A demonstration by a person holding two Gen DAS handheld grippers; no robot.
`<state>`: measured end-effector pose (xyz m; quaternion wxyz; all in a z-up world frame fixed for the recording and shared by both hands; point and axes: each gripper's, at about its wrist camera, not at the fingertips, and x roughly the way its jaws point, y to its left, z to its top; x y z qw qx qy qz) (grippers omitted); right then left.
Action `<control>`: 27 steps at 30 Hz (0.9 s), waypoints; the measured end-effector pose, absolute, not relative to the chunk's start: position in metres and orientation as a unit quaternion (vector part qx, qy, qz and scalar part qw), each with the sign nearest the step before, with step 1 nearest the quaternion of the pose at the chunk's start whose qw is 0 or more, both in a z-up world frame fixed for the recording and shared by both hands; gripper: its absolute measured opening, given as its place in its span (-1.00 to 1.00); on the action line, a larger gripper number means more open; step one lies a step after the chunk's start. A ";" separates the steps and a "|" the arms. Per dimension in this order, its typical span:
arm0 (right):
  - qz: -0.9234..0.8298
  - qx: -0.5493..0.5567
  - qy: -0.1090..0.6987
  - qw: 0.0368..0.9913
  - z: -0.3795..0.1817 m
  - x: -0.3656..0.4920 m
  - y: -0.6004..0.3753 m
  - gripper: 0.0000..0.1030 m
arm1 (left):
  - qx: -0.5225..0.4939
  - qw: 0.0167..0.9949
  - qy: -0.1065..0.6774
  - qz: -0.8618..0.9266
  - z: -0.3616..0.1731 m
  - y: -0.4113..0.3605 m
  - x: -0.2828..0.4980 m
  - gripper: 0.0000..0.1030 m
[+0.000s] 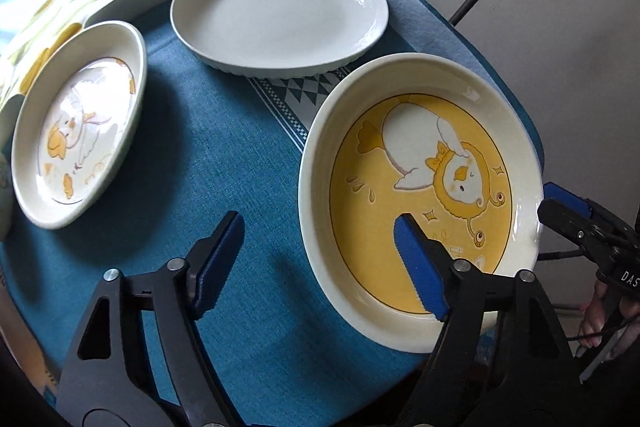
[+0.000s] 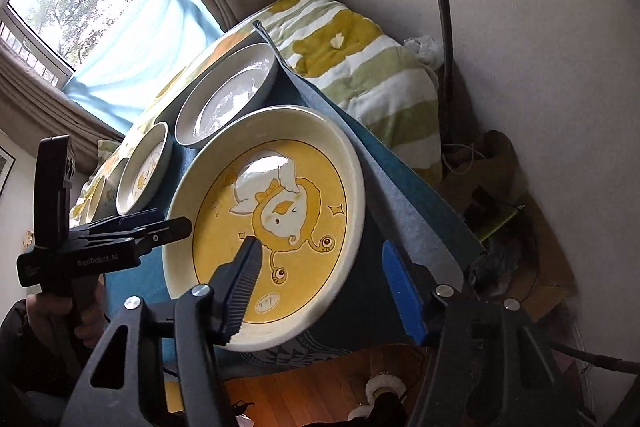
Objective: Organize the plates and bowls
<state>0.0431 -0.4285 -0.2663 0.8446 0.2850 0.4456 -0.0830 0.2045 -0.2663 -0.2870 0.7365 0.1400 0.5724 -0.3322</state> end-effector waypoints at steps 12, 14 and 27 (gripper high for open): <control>-0.070 0.280 0.462 0.838 -0.286 0.066 -0.440 -0.62 | 0.132 0.718 0.588 -0.349 -0.306 -0.282 0.221 -0.64; -0.073 0.277 0.463 0.839 -0.287 0.065 -0.441 -0.71 | 0.127 0.717 0.589 -0.352 -0.306 -0.281 0.222 -0.66; -0.069 0.233 0.472 0.848 -0.280 0.070 -0.436 -0.71 | 0.124 0.732 0.571 -0.350 -0.291 -0.267 0.209 -0.67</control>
